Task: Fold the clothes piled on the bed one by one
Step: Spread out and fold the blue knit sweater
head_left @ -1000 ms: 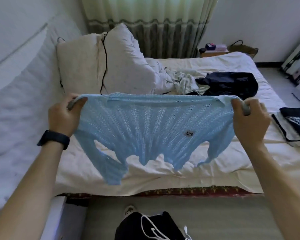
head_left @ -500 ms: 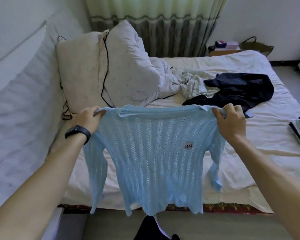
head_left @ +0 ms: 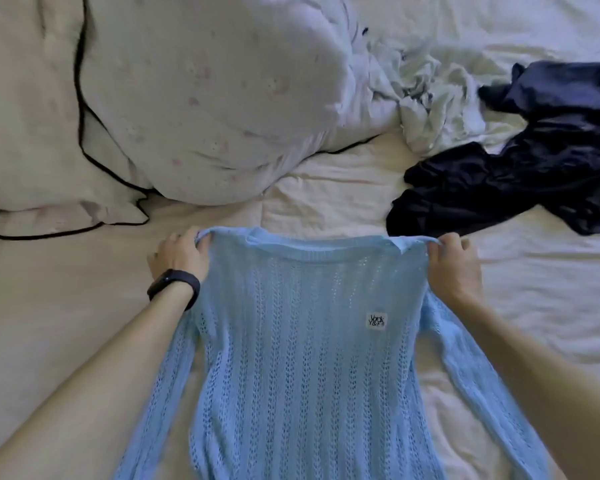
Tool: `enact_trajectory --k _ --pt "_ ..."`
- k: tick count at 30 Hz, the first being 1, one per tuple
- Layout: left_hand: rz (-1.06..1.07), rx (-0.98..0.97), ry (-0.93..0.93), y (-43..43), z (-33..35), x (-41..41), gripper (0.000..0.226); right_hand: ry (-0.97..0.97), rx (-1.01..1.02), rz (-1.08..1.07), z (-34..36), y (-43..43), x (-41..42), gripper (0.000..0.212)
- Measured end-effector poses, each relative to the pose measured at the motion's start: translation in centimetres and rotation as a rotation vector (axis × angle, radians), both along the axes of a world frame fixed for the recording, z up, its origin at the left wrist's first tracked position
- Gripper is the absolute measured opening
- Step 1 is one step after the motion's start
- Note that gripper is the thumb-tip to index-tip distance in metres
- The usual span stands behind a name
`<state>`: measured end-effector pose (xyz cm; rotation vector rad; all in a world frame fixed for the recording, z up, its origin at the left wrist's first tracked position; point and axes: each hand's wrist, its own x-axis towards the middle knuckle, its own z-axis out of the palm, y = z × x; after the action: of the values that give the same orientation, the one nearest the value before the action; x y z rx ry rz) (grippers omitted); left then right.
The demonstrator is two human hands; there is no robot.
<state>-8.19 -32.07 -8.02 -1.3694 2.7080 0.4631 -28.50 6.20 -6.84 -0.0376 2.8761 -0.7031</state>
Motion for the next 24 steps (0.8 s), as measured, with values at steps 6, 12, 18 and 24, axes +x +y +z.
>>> enact_trajectory --k 6,12,18,24 --pt "-0.08 -0.07 -0.068 -2.4 -8.5 -5.4 0.036 -0.021 0.046 -0.08 -8.5 -3.4 -5.1 0.03" --pt "-0.143 -0.176 -0.042 -0.3 -11.7 -5.1 0.037 -0.043 0.251 0.084 -11.9 -4.3 -4.8 0.048" --pt "-0.334 -0.229 0.114 7.1 -9.0 3.4 0.056 -0.041 0.208 0.185 -9.6 -0.9 10.2 0.073" --pt "-0.012 0.033 0.131 21.1 -7.2 20.8 0.053 -0.26 0.216 0.118 -7.2 8.4 29.0 0.065"
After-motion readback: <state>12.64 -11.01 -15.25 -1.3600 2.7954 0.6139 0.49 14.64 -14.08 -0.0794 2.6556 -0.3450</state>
